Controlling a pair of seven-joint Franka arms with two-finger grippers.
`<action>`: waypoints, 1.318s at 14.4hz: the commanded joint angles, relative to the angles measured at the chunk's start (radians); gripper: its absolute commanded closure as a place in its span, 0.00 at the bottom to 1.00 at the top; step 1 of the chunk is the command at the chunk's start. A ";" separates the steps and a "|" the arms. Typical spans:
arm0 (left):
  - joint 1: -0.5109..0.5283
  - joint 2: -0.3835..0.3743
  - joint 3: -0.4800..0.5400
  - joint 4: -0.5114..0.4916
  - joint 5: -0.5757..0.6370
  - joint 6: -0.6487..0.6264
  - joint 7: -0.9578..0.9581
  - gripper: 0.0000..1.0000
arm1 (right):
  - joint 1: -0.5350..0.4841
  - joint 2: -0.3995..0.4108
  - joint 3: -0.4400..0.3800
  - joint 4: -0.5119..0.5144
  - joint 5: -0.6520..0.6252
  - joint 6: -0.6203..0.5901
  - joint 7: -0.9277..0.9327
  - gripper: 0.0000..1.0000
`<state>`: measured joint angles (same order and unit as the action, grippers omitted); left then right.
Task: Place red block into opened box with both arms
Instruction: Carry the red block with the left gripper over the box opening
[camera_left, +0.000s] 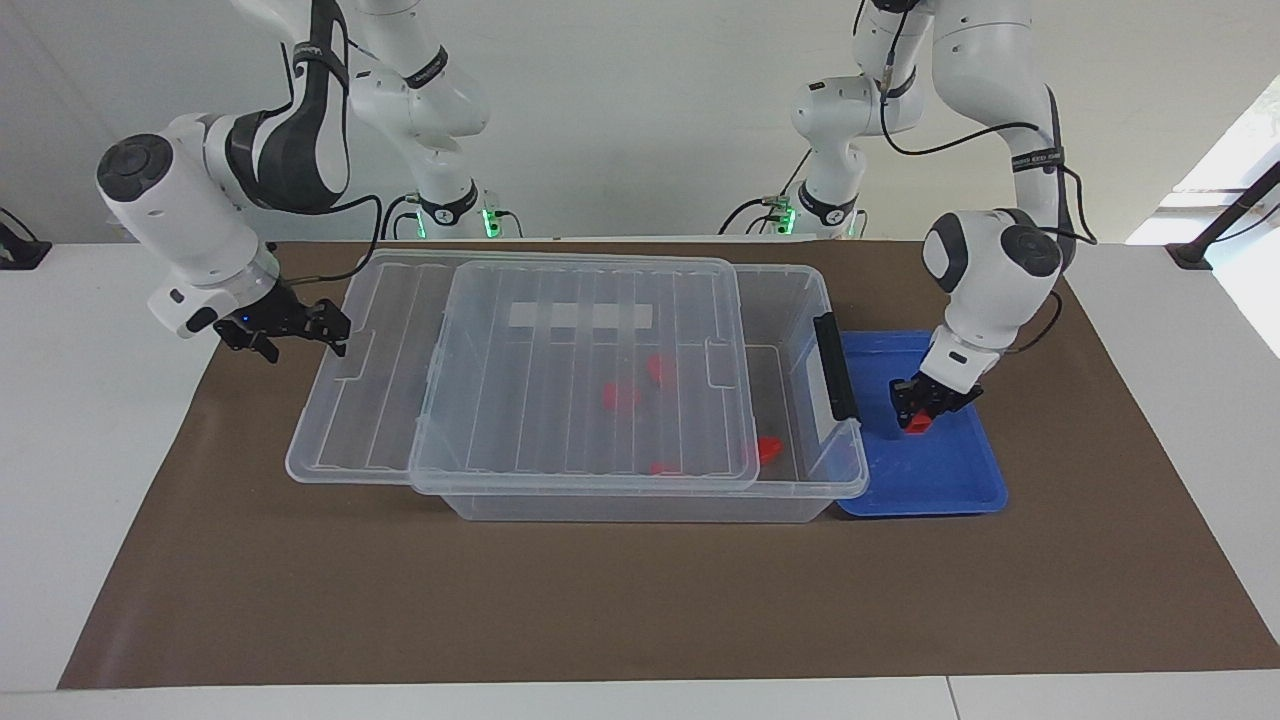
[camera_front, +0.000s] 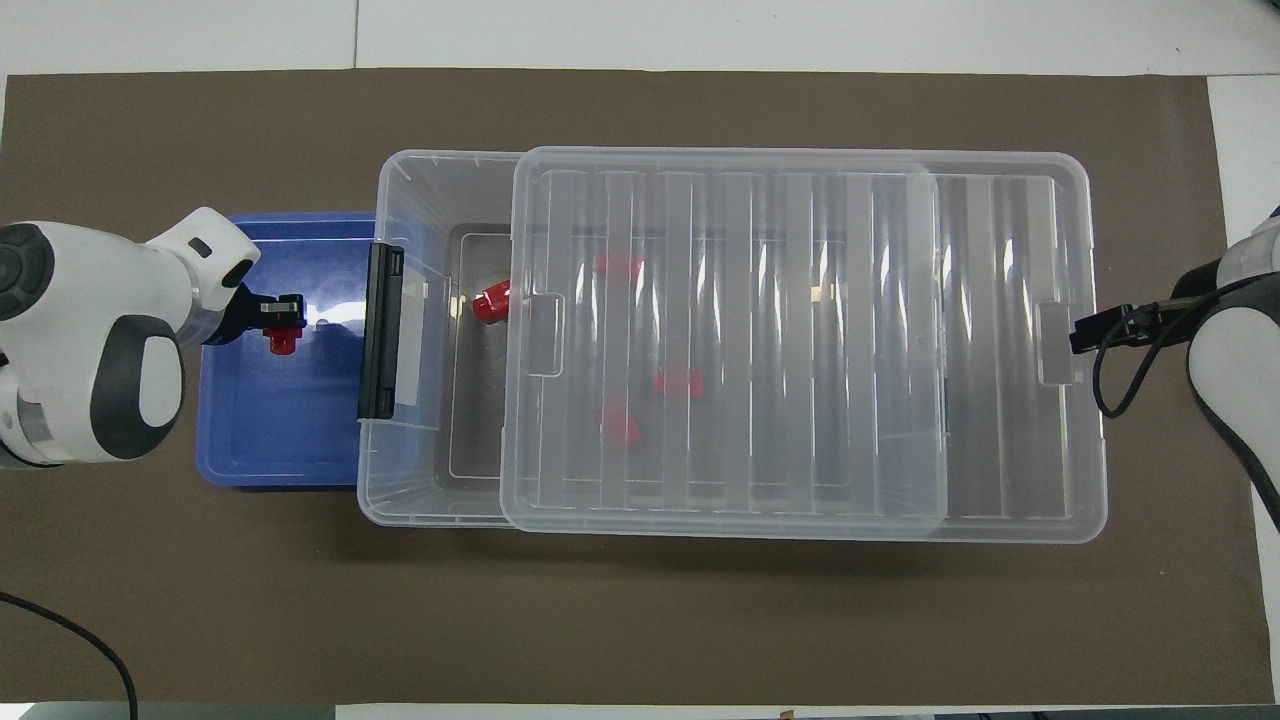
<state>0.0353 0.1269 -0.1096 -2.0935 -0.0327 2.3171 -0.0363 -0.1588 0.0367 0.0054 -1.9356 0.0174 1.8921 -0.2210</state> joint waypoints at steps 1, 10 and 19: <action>0.006 -0.043 -0.001 0.114 -0.012 -0.187 0.012 1.00 | -0.018 -0.008 0.004 0.000 -0.014 0.013 -0.047 0.00; -0.133 -0.104 -0.039 0.233 -0.010 -0.355 -0.203 1.00 | -0.070 -0.005 0.002 0.014 -0.025 0.004 -0.095 0.00; -0.380 -0.092 -0.041 0.161 -0.007 -0.248 -0.444 1.00 | -0.104 -0.005 0.002 0.012 -0.027 0.002 -0.153 0.00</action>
<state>-0.3095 0.0403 -0.1639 -1.8786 -0.0331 2.0061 -0.4526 -0.2435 0.0367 0.0021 -1.9231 0.0075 1.8922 -0.3450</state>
